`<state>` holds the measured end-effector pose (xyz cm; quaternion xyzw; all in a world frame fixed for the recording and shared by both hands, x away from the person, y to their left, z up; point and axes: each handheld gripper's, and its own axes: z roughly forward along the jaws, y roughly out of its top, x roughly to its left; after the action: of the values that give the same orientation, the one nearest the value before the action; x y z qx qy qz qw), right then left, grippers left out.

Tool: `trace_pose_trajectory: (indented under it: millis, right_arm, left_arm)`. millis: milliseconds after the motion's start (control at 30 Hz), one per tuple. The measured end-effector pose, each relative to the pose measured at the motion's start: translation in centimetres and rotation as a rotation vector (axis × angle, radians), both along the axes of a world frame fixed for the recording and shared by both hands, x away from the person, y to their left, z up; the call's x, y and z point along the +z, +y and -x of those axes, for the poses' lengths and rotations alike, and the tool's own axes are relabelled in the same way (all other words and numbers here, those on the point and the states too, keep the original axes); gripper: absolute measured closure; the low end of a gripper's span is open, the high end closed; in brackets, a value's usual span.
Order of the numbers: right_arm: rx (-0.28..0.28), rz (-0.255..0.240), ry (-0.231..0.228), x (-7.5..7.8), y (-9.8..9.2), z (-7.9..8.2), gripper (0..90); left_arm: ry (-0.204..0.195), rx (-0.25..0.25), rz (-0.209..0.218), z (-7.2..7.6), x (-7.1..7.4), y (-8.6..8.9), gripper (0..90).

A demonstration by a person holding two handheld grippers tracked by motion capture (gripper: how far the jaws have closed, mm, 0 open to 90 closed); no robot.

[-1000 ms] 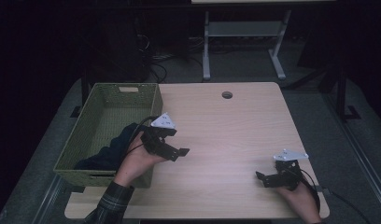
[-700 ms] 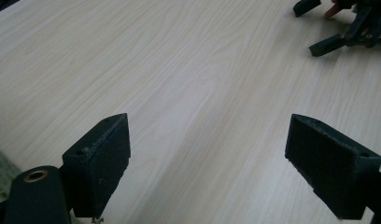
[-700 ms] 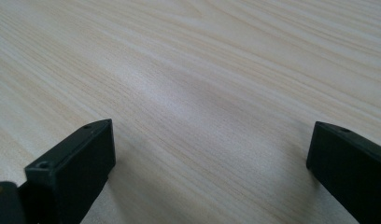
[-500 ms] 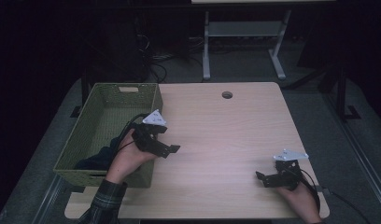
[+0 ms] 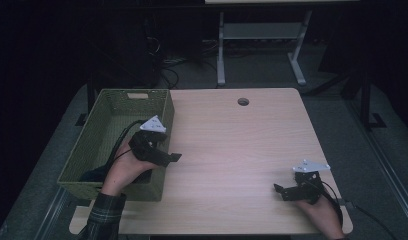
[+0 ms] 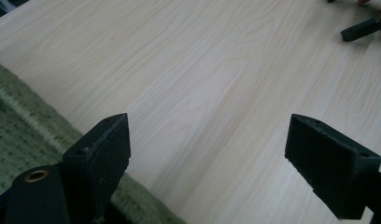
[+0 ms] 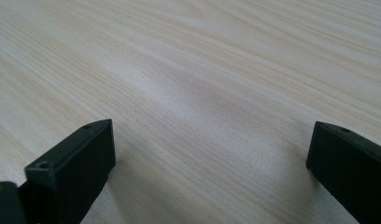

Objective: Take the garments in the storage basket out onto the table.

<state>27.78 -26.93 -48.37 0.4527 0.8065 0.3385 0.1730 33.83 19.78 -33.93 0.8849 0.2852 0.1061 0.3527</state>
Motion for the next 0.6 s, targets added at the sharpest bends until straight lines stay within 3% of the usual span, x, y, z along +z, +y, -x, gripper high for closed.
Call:
trace_pose_trajectory:
  millis: [600]
  right_arm:
    - [-0.002, -0.002, 0.003, 0.0, 0.0, 0.0, 0.9]
  left_arm:
    - [-0.013, 0.079, -0.009, 0.2, 0.8, 3.8, 14.0]
